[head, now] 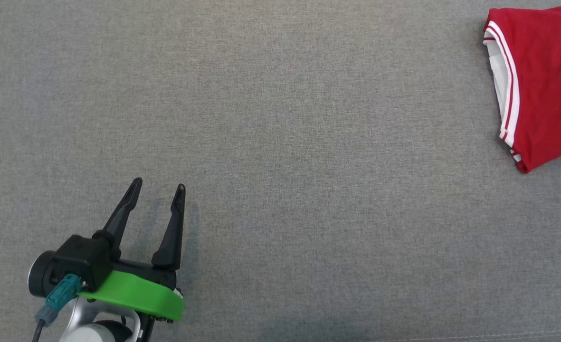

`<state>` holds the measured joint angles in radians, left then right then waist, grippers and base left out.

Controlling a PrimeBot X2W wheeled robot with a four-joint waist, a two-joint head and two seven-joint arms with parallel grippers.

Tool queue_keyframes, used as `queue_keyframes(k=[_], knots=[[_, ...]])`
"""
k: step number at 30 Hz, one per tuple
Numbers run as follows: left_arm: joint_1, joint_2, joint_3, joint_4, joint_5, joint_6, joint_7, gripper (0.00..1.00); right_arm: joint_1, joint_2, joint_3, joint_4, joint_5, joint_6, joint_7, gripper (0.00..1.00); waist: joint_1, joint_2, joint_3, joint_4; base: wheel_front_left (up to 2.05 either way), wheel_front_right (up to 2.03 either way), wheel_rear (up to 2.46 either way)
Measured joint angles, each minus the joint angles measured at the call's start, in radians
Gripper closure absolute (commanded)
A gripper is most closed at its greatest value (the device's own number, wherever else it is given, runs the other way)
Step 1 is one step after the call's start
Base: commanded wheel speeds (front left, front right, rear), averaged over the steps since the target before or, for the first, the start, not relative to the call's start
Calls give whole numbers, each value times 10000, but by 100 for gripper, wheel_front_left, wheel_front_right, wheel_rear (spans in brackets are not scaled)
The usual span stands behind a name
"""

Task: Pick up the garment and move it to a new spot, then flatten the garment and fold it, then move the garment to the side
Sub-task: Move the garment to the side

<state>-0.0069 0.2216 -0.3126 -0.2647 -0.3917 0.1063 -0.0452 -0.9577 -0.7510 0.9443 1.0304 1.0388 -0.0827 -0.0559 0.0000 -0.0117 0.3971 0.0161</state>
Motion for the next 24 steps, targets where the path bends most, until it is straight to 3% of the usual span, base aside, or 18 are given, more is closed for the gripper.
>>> queue_keyframes(k=[17, 24], knots=[[0, 107, 217, -171, 19, 84, 190, 0, 51, 391, -332, 633, 113, -238, -869, 0, 0, 0, -7, -479, 0, 0, 0], [-238, -190, 61, -127, -29, 67, 8, 0, -466, 426, -337, 339, -92, -244, -1588, 0, 0, 0, -346, -778, 0, 0, 0]])
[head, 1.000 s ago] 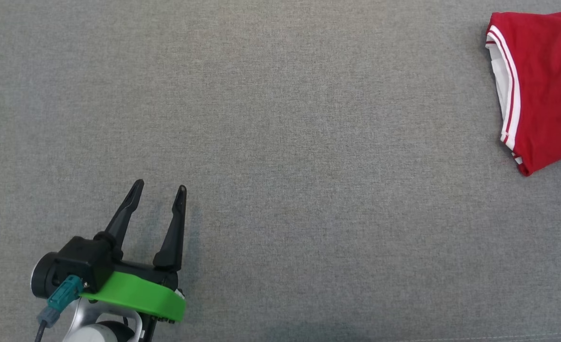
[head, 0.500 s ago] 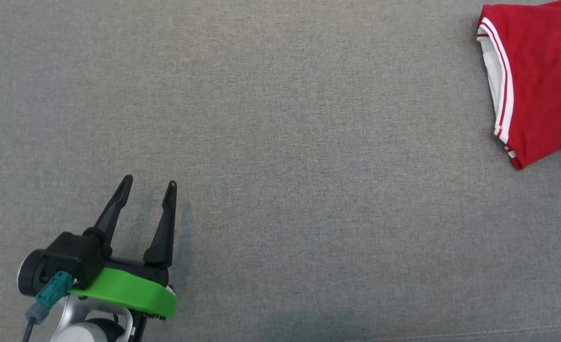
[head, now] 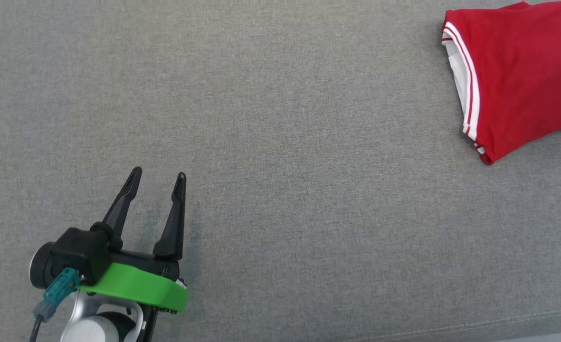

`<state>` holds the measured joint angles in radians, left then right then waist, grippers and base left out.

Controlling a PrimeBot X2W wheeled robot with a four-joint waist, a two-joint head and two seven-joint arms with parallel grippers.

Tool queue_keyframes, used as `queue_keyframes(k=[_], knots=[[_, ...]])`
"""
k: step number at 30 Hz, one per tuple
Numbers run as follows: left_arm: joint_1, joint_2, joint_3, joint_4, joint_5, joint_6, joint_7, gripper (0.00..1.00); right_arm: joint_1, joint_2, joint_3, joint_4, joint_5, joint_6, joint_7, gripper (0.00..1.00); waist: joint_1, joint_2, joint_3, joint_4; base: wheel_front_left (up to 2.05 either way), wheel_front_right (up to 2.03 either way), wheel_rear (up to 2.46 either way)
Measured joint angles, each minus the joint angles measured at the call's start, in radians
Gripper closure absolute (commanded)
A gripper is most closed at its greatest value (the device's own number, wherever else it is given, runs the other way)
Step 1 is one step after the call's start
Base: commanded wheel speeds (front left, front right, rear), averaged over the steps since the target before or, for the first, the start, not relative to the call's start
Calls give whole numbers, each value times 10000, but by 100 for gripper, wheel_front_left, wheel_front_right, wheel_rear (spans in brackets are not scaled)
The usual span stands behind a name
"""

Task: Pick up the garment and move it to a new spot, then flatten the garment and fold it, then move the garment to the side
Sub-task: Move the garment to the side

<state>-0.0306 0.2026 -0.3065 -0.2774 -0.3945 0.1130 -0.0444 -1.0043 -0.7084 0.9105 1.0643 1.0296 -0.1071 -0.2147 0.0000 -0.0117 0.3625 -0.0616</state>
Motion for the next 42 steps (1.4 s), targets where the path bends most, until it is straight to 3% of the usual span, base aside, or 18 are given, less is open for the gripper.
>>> queue_keyframes(k=[15, 21, 32, 42], knots=[[-374, -961, 44, 909, -610, -171, -874, 0, -189, 646, -98, -1285, -552, 276, -403, 0, 0, 0, -1376, -565, 0, 0, 0], [-301, -978, 535, 1442, -583, -71, -1248, 0, 206, 1089, -823, -2727, -1053, 249, -401, 0, 0, 0, -2132, -754, 0, 0, 0], [377, -1197, 738, 2059, -556, 21, -1338, 0, 2672, 1657, -2301, -4989, -1707, -92, -401, 0, 0, 0, -3316, -863, 0, 0, 0], [880, -1246, 1283, 2194, -272, 61, -1605, 0, 5119, 2824, -3080, -6980, -2612, -182, -401, 0, 0, 0, -3674, -528, 0, 0, 0]])
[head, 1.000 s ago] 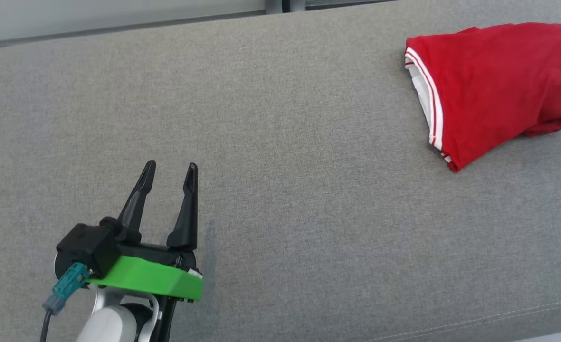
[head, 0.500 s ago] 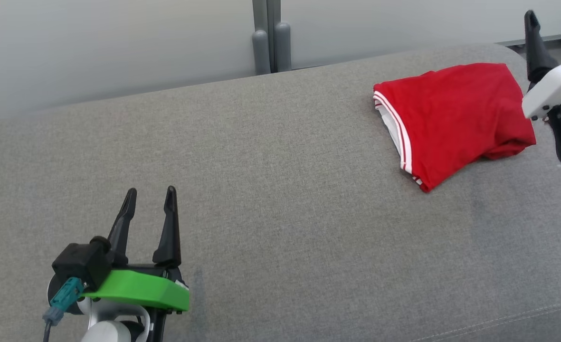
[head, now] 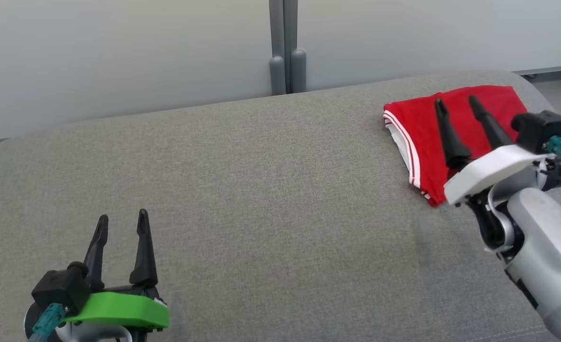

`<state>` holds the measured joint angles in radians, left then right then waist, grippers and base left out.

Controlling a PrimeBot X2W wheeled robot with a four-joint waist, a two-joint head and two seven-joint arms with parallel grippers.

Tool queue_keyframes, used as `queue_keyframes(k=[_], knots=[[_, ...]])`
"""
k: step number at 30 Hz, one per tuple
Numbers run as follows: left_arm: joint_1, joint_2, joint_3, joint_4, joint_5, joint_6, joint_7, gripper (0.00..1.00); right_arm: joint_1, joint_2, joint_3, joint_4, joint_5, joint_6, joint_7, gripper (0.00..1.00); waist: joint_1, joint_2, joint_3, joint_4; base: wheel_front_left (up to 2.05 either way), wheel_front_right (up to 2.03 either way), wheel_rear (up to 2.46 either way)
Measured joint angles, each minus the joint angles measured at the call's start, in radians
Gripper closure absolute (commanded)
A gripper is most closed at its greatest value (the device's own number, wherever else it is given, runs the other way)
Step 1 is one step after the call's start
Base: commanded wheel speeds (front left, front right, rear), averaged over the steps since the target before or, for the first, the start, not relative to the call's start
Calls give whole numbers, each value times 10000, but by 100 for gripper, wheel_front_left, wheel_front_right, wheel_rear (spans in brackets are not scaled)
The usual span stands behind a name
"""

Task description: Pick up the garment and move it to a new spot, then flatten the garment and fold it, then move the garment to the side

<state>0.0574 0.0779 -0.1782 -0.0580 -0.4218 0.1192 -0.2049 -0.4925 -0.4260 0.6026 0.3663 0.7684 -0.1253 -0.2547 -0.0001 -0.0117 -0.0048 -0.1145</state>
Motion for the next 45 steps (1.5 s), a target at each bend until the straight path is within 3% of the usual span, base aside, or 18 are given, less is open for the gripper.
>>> queue_keyframes(k=[17, 29, 45], knots=[[851, -130, 738, 357, 75, 44, -261, 0, 3068, 1611, -1200, -1448, -2021, -6, 0, 0, 0, 0, -40, 67, 0, 0, 0], [1084, -221, 821, 568, 263, 46, -341, 0, 3708, 2171, -1864, -1962, -3310, -8, 0, 0, 0, 0, -40, 100, 0, 0, 0], [1095, -242, 746, 819, 314, 46, -382, 0, 4520, 2708, -2138, -2036, -3764, -8, 0, 0, 0, 0, -48, 217, 0, 0, 0]])
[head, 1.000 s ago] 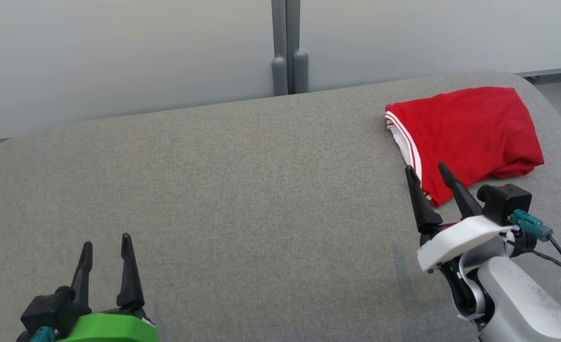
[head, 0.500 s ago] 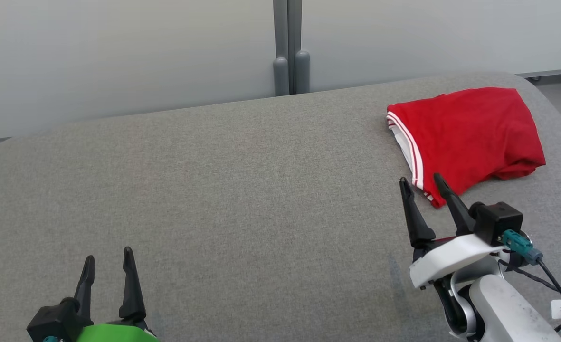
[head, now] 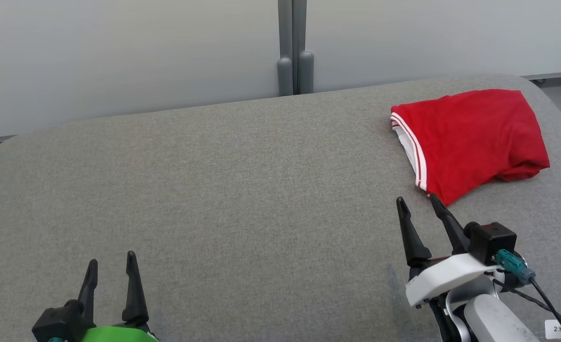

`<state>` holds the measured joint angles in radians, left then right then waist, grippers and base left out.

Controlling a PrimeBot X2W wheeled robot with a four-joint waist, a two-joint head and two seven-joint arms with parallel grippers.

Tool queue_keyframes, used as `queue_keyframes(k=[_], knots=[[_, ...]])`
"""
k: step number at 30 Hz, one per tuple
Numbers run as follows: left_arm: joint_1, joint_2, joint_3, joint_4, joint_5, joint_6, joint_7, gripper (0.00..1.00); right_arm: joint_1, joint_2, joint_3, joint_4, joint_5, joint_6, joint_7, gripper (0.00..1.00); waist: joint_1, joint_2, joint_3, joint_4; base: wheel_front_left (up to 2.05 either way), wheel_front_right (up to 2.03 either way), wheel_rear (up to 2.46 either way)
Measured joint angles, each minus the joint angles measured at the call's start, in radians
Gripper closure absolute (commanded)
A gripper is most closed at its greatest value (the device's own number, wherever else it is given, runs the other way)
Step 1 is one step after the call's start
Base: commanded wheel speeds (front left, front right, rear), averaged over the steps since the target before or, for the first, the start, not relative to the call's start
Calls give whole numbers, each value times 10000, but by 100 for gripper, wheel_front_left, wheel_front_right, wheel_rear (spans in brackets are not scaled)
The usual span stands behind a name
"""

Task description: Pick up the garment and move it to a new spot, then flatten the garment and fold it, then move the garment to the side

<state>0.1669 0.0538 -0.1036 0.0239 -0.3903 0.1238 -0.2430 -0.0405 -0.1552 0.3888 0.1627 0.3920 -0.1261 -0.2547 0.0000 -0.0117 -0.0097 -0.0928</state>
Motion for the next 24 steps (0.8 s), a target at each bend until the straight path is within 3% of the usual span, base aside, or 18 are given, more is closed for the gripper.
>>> queue_keyframes(k=[24], knots=[[-55, 0, -322, 219, 512, -8, -54, 0, 307, 280, -209, -61, -343, 0, 0, 0, 1, 0, -5, 68, 0, 0, 0]])
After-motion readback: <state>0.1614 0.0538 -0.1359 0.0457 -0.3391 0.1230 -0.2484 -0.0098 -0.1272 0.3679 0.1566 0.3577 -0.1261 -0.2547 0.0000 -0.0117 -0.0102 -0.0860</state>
